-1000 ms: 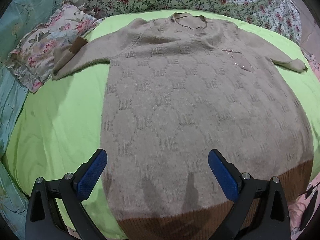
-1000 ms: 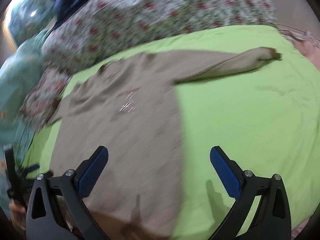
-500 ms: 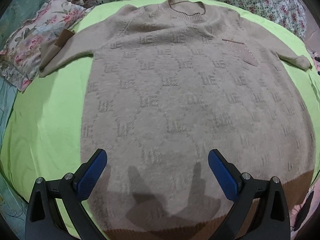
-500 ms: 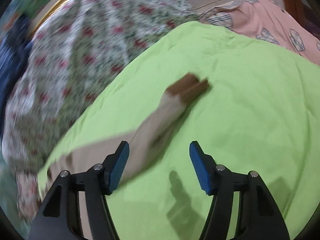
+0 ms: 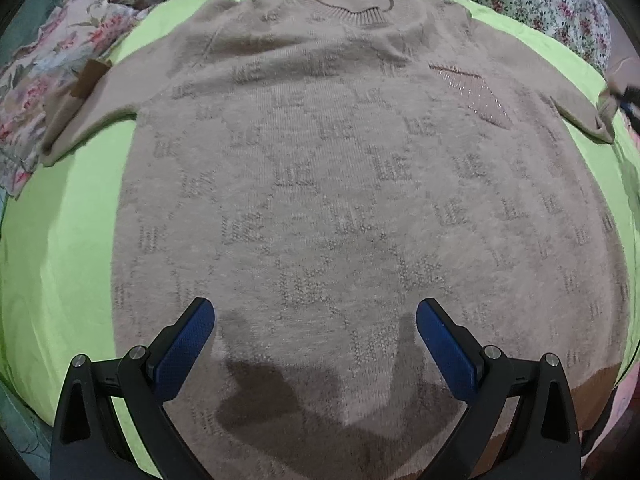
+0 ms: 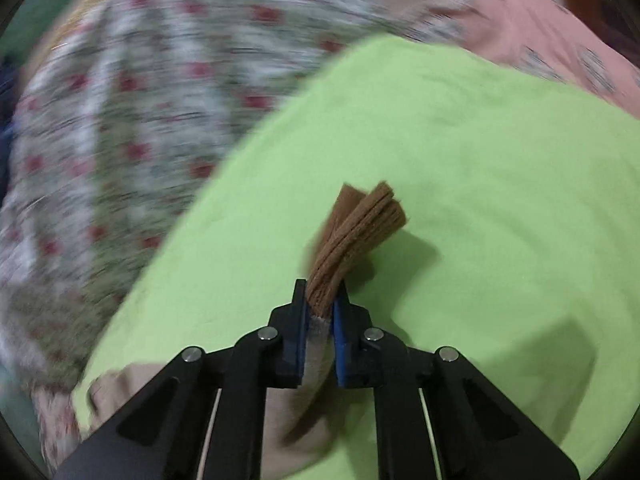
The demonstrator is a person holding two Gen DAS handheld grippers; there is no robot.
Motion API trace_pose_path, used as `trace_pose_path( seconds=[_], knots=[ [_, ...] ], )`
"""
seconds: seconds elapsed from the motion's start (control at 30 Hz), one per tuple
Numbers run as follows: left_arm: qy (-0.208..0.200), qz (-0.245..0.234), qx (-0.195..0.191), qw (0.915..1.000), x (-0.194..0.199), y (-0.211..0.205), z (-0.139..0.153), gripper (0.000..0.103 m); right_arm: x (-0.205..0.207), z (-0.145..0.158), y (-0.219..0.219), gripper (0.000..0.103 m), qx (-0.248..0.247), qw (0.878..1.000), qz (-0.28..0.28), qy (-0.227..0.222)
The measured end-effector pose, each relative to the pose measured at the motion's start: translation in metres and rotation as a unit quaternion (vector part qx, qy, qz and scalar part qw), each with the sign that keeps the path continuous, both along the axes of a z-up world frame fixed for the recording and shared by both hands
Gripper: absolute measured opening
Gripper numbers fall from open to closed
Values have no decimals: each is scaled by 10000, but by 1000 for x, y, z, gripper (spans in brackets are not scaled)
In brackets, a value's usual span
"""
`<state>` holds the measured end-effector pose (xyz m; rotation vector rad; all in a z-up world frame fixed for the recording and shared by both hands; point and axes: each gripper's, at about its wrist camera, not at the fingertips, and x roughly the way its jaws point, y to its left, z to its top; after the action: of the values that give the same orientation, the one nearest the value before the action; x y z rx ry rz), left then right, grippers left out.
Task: Fold small clothes
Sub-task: 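Grasp the brown sleeve cuff with the right gripper, then carry the cuff across the body with the right gripper while the left gripper grasps the other cuff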
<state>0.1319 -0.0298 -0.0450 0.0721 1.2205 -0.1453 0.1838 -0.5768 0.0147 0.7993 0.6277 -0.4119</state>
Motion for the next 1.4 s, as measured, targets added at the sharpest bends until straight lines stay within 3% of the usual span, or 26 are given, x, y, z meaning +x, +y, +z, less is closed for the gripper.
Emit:
trace_pose_path(
  seconds=[0.1,0.27,0.43,0.5,0.67,0.77,0.83,0.9,0.93,1.13,1.27,1.3,1.33,1.37,1.4],
  knots=[
    [-70,50,-93,9999,-2,7,3,101,15,23,60,11,63,9956,848,-385],
    [-154,229,-269,9993,-7,27,11,101,41,34,178,11,437,9722,2181,-733],
    [-257,464,-503,9973,-8,57,19,101,79,25,316,11,832,9311,3472,-753],
    [-266,579,-527,9966,-7,69,18,101,91,20,361,11,805,9186,3810,-677],
    [-251,744,-1015,9917,4,100,21,101,110,-13,440,11,976,8948,4342,-355],
    [-287,788,-1172,9896,17,110,21,101,115,-32,462,12,1103,8865,4492,-151],
    [-331,795,-1310,9876,29,112,20,101,120,-44,471,20,1254,8808,4566,66],
    [-392,735,-1475,9855,44,112,19,101,121,-49,469,45,1493,8766,4574,114],
    [-426,680,-1555,9846,55,110,18,101,116,-48,462,47,1534,8775,4543,9],
    [-184,477,-2371,9701,124,93,-4,101,87,-26,425,50,1315,8959,4230,-331],
    [-256,426,-2645,9631,163,82,-15,99,51,-16,382,51,1179,9151,3826,-481],
    [-339,348,-2703,9616,169,78,-12,90,41,-14,370,51,1110,9212,3693,-514],
    [-407,230,-2709,9615,174,71,-11,62,32,-12,358,51,1032,9282,3535,-533],
    [-391,129,-2676,9627,181,63,-10,45,26,-11,349,52,973,9338,3400,-538],
    [-356,-12,-2636,9640,182,57,-9,13,19,-10,338,53,909,9396,3252,-552]
  ],
)
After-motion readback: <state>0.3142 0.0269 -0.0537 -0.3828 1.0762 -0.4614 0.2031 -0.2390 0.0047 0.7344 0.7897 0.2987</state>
